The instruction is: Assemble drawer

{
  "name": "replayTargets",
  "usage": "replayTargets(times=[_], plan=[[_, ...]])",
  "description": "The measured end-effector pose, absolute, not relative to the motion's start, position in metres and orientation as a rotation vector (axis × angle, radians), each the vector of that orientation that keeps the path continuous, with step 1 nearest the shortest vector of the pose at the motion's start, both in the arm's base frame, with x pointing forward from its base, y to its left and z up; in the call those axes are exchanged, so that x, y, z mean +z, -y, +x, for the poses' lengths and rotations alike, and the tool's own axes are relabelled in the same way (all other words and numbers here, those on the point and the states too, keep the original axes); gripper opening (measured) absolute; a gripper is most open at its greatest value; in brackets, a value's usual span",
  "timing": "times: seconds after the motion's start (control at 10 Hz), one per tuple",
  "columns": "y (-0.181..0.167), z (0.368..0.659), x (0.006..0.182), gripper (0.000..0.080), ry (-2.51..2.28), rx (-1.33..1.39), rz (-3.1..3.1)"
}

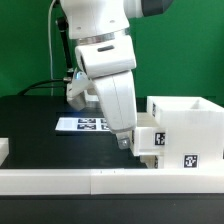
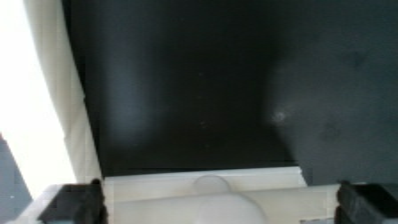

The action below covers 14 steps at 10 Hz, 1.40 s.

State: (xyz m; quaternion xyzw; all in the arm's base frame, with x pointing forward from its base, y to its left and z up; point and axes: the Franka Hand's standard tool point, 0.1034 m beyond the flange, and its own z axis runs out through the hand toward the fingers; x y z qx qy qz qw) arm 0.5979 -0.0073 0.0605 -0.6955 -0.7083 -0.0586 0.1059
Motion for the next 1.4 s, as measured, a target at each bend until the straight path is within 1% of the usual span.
replayTargets(times=[0.2,0.4,0.6,0.8,1.2,1.4], plan=[[-0.004,0.599,0.06,0.0648,2.123,-0.181,-2.012],[-0.004,0.604,0.061,0.0648,2.18,-0.183,-1.999],[-0.01,0.601,0.063,0.0648,2.119,-0.172,-2.062],[-0.031,0.597,0.058,0.0648,2.115,-0.194,-2.065],[-0.03,0.597,0.057,0.0648,2.109,-0.192,-2.07],[-0.036,0.597,0.057,0.0648,2.107,-0.195,-2.075]])
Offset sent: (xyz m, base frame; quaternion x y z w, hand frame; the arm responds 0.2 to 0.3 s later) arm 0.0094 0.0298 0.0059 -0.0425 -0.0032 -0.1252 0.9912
